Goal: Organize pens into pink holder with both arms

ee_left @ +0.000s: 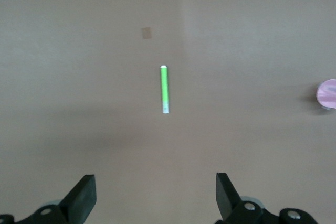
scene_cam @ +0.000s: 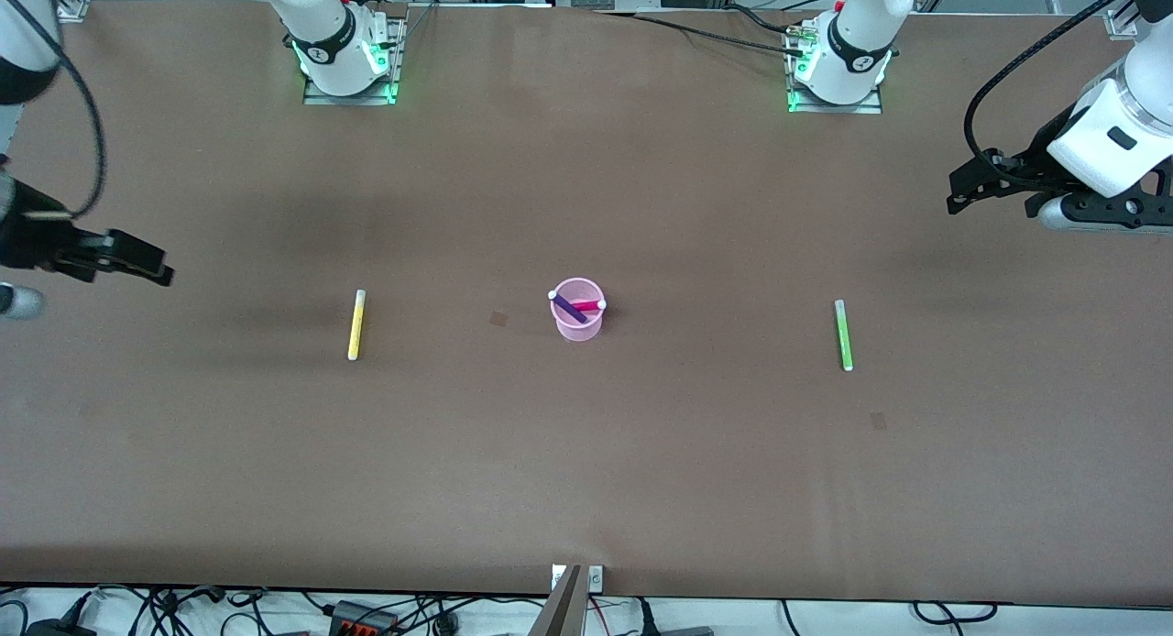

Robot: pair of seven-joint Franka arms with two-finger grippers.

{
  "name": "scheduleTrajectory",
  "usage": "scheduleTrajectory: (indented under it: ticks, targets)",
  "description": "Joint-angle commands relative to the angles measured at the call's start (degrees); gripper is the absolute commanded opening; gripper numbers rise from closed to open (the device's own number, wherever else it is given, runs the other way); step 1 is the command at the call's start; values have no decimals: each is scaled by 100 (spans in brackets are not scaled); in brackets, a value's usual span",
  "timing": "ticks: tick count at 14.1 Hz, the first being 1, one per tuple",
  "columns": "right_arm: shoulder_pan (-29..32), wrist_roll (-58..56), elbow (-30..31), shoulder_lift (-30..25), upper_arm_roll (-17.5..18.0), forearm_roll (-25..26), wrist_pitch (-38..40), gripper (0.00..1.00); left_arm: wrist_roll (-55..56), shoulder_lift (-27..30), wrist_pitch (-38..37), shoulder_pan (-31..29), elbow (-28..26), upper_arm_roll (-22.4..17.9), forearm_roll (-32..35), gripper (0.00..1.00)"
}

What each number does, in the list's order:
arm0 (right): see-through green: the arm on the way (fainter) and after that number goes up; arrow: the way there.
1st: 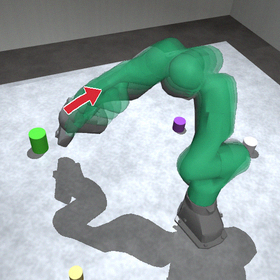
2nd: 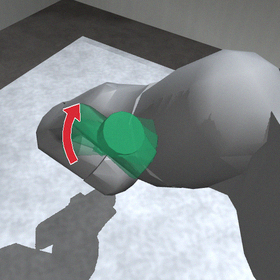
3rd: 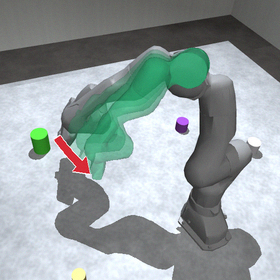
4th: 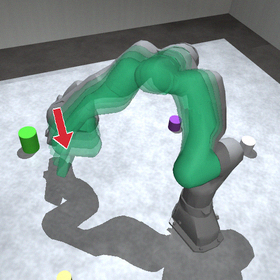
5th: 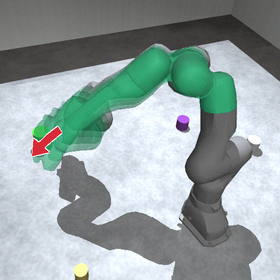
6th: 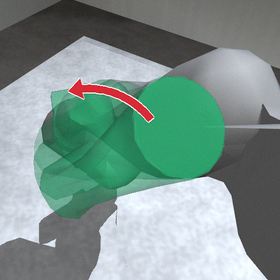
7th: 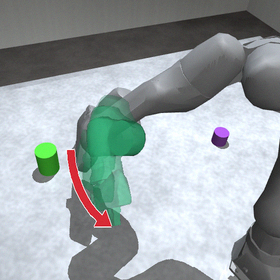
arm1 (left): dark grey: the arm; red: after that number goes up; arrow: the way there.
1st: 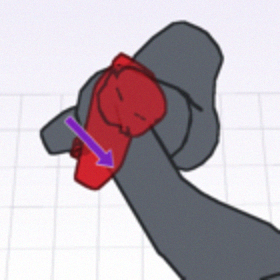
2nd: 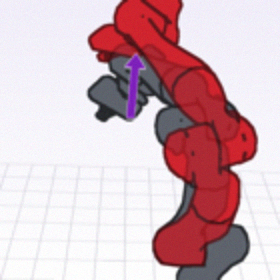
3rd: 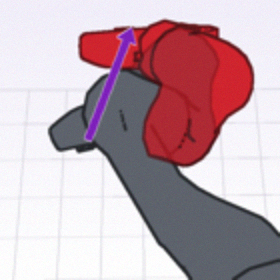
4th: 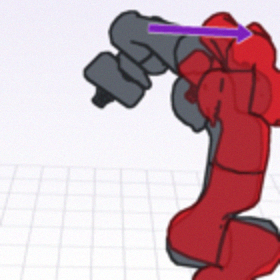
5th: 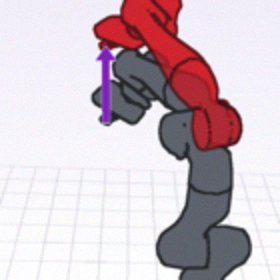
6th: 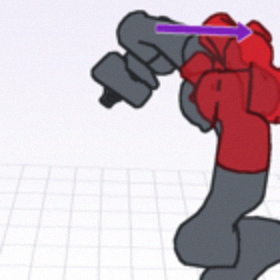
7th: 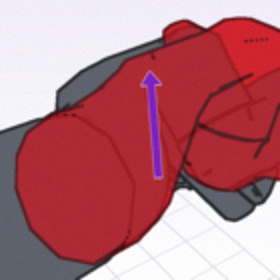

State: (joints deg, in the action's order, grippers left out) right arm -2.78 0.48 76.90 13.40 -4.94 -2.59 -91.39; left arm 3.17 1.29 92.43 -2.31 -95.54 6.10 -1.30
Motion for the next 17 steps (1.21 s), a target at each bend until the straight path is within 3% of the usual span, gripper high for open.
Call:
scheduleTrajectory:
  ticks: [1, 3, 11, 17]
  targets:
    - [287, -109, 158, -188, 432, 294, 103, 100, -18, -32, -208, -7, 150, 32, 218, 100]
    - [339, -293, 359, -293, 406, 268, 60, 100, -44, -32, -208, 2, 150, 41, 218, 100]
    - [287, -118, 2134, -1567, 468, 391, -476, 100, -44, -15, -234, 2, 150, 41, 210, 100]
    - [269, -206, 2031, -1428, 468, 347, -468, 100, -35, -32, -287, 28, 211, 41, 166, 100]
